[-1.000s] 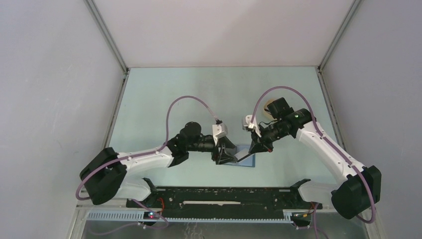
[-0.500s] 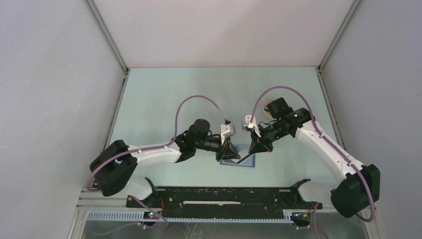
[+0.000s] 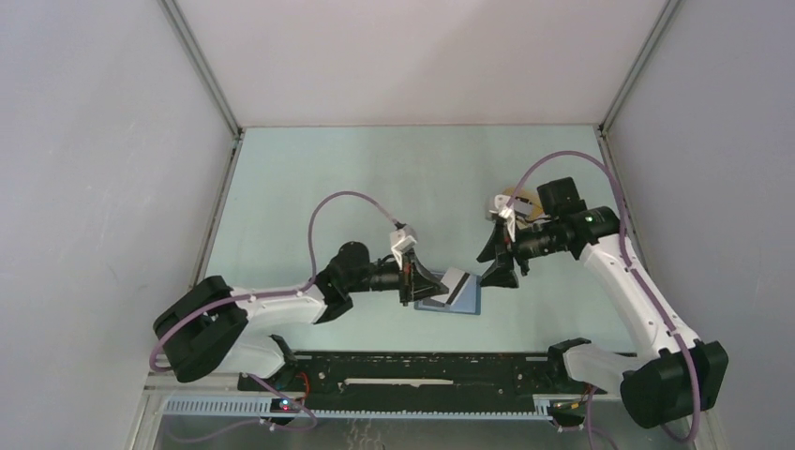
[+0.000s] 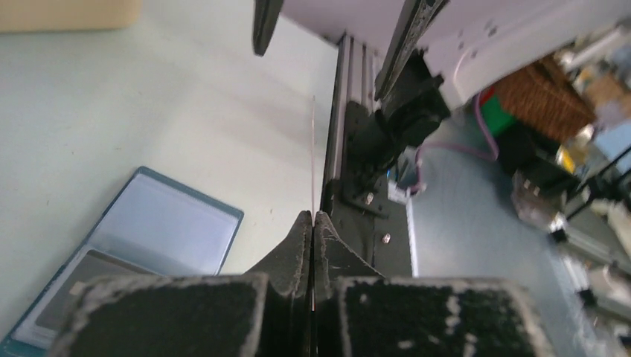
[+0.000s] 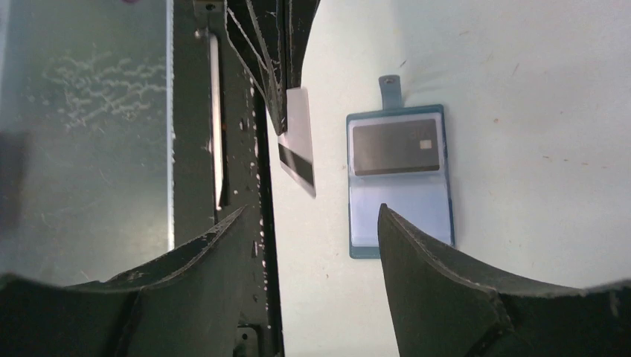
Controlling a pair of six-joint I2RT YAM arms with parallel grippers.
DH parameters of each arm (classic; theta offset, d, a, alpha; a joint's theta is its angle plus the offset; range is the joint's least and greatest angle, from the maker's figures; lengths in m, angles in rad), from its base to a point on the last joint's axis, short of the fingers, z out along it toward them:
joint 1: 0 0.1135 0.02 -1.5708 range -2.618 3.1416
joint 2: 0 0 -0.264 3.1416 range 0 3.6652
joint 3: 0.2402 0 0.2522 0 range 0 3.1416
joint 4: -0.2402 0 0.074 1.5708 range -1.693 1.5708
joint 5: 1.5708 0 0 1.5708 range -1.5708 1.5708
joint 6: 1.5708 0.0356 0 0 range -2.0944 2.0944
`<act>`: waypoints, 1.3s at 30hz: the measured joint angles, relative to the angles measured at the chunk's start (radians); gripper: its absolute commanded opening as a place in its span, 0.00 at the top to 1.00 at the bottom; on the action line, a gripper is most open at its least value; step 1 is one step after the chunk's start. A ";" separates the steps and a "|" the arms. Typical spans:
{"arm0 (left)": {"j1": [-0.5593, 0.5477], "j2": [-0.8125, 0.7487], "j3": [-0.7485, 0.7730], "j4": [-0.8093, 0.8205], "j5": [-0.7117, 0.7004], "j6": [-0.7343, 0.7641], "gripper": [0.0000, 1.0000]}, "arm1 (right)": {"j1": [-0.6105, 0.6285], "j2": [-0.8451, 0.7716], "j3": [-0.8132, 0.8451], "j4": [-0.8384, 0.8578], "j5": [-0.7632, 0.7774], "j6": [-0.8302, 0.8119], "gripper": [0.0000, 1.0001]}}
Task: Put the credit cards into the card holder
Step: Insert the credit card into the card holder.
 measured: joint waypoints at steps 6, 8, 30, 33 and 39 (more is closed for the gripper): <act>0.000 -0.014 -0.156 0.388 -0.146 -0.253 1.00 | -0.092 -0.054 -0.019 0.116 -0.150 0.161 0.21; 0.000 -0.011 -0.167 0.470 -0.178 -0.305 1.00 | -0.105 -0.061 -0.043 0.172 -0.186 0.231 0.19; -0.037 0.105 -0.159 0.641 -0.272 -0.415 1.00 | -0.039 0.060 -0.105 0.463 -0.361 0.640 0.58; -0.037 0.116 -0.151 0.642 -0.272 -0.417 1.00 | -0.039 0.061 -0.105 0.476 -0.369 0.656 0.71; -0.041 0.118 -0.142 0.654 -0.273 -0.422 0.87 | -0.043 0.063 -0.105 0.491 -0.383 0.669 1.00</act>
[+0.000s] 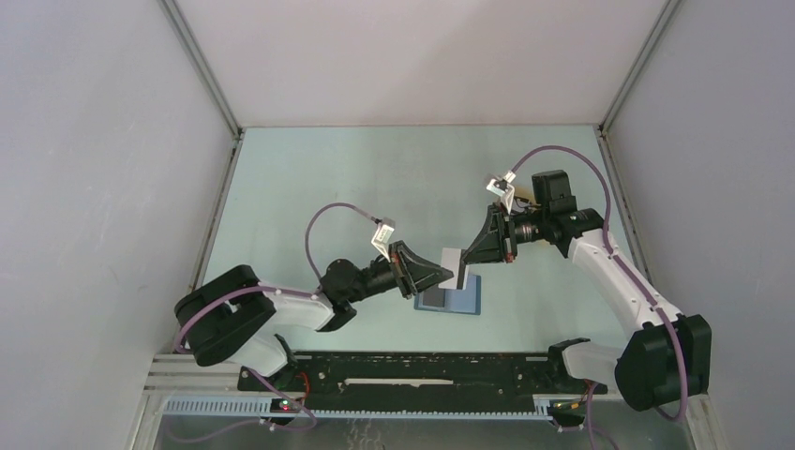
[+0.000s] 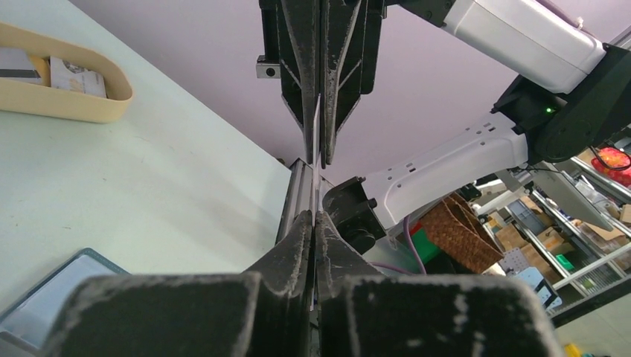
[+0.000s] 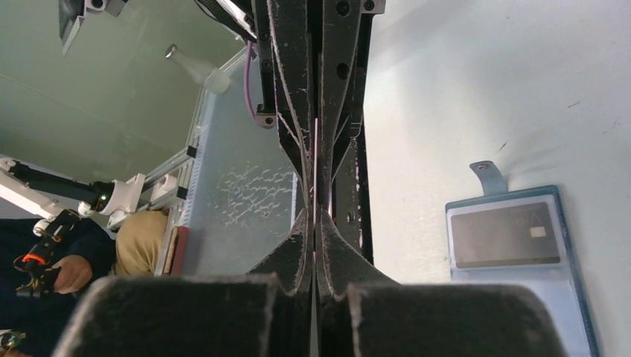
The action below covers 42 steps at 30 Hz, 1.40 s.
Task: Put the credit cards into the card holder
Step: Insert the credit card into the card holder.
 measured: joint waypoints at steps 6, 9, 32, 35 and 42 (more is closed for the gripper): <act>0.000 -0.007 0.000 -0.012 -0.032 0.007 0.49 | -0.006 0.002 0.000 -0.003 -0.008 -0.015 1.00; 0.002 -0.053 -0.010 -0.060 -0.064 0.034 0.41 | -0.021 0.002 0.000 -0.026 0.000 -0.040 1.00; 0.004 -0.333 -0.112 -0.758 -0.376 0.201 0.43 | -0.020 0.221 -0.294 0.370 0.452 0.438 1.00; 0.004 -0.293 -0.111 -0.739 -0.397 0.201 0.43 | -0.017 0.259 -0.294 0.388 0.505 0.472 1.00; 0.004 -0.201 -0.111 -0.640 -0.409 0.187 0.43 | -0.032 0.290 -0.294 0.401 0.558 0.505 1.00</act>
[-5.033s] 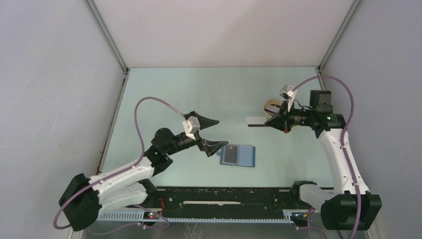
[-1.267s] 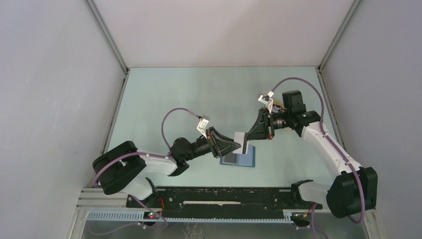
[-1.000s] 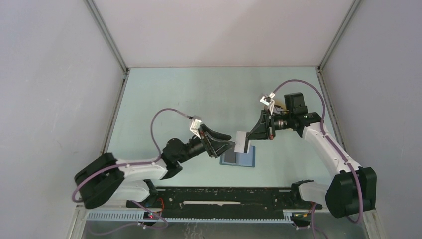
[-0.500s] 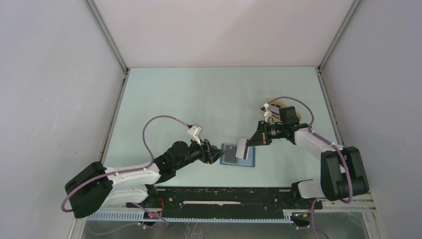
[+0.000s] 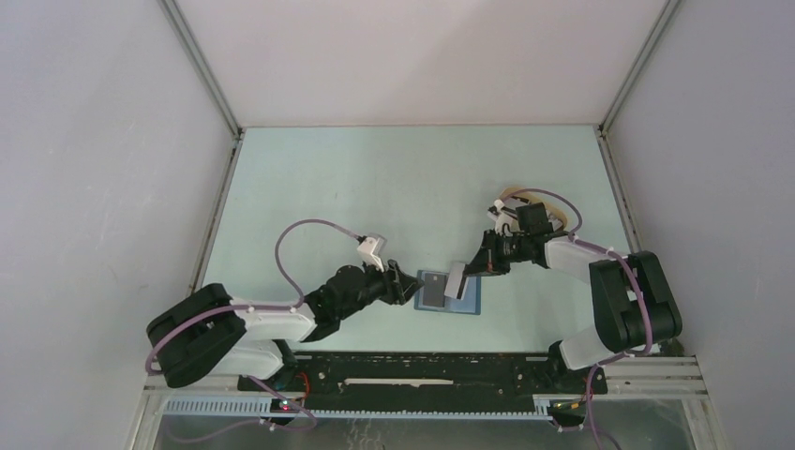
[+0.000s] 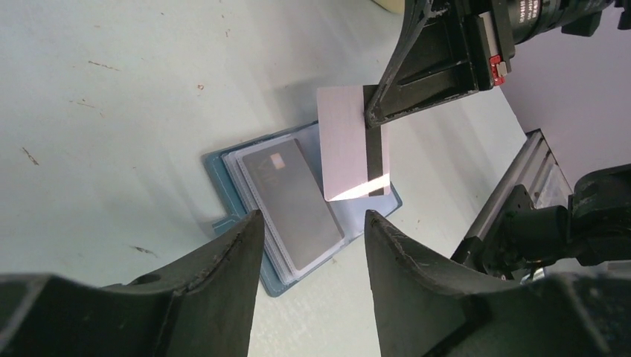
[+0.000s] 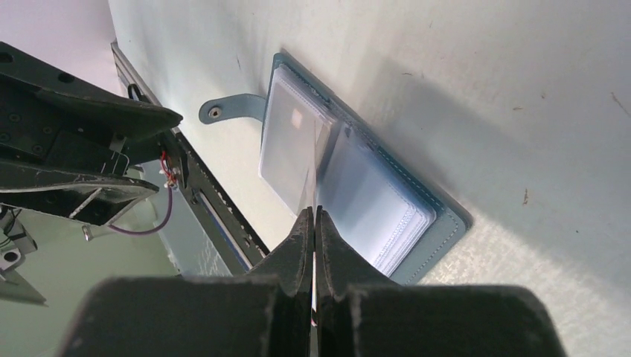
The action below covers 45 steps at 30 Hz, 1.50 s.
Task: Put the credit cards into the card holder
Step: Insert the credit card into the card holder.
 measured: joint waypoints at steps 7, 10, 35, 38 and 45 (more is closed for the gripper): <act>-0.014 0.090 0.000 0.063 -0.040 -0.050 0.43 | -0.007 0.023 0.000 0.009 0.001 0.011 1.00; -0.022 0.112 0.000 0.063 -0.065 -0.081 0.43 | -0.008 0.031 0.000 0.009 0.000 0.016 1.00; -0.092 0.222 0.101 -0.159 -0.172 -0.182 0.49 | 0.007 0.086 0.000 0.009 -0.008 0.015 1.00; -0.092 0.227 0.107 -0.163 -0.171 -0.182 0.51 | 0.013 0.087 0.000 0.009 -0.008 0.014 1.00; -0.092 0.233 0.112 -0.167 -0.171 -0.182 0.53 | 0.023 0.087 0.000 0.002 -0.008 0.011 1.00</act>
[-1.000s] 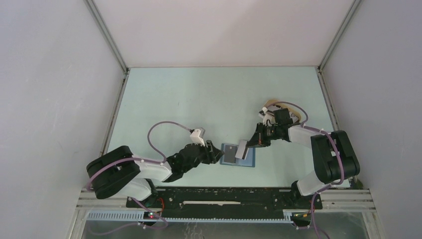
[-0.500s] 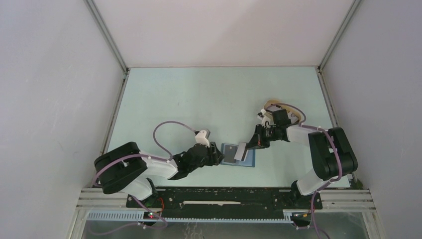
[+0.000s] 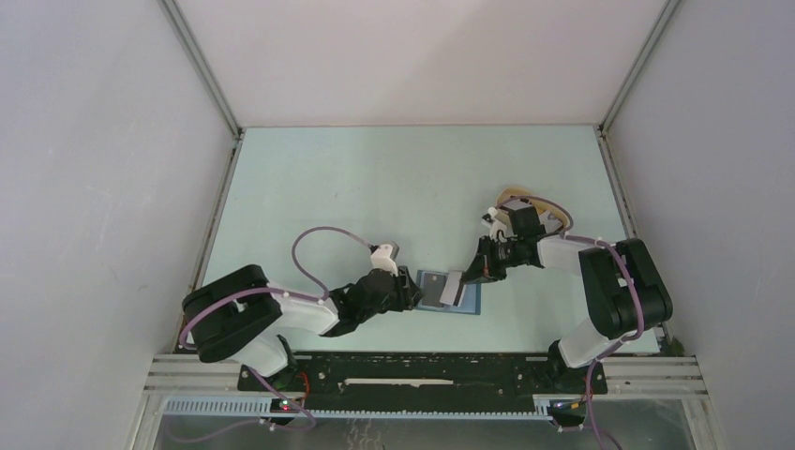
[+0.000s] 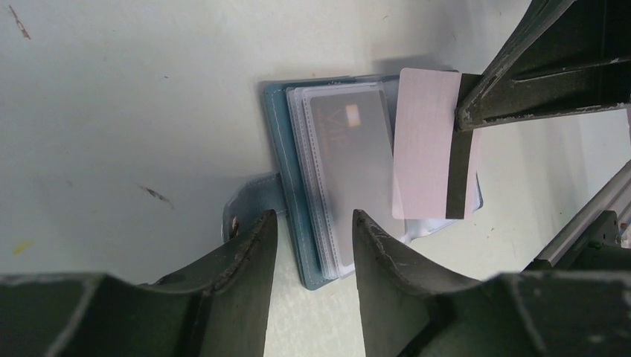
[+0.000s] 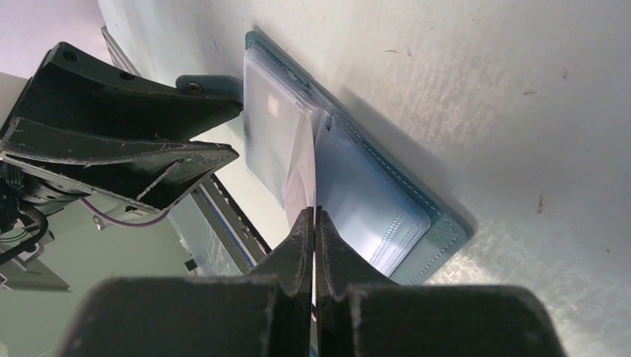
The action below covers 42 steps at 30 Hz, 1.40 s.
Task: Put the credit cards into the card holder
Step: Insert the credit card into the card holder.
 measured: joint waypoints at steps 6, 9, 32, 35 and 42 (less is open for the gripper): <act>0.000 0.009 0.011 -0.006 0.005 0.001 0.54 | 0.019 0.006 0.000 -0.003 0.001 0.000 1.00; 0.000 0.011 0.014 -0.006 0.006 0.002 0.54 | 0.023 0.008 0.000 -0.006 0.006 0.000 1.00; 0.000 0.026 0.028 -0.005 0.029 0.004 0.54 | 0.061 0.095 0.082 -0.084 0.019 0.000 1.00; 0.000 0.026 0.028 -0.005 0.029 0.004 0.54 | 0.066 0.095 0.086 -0.087 0.022 0.000 1.00; 0.000 0.026 0.028 -0.005 0.030 0.005 0.54 | 0.089 0.130 0.125 -0.107 0.027 0.000 0.97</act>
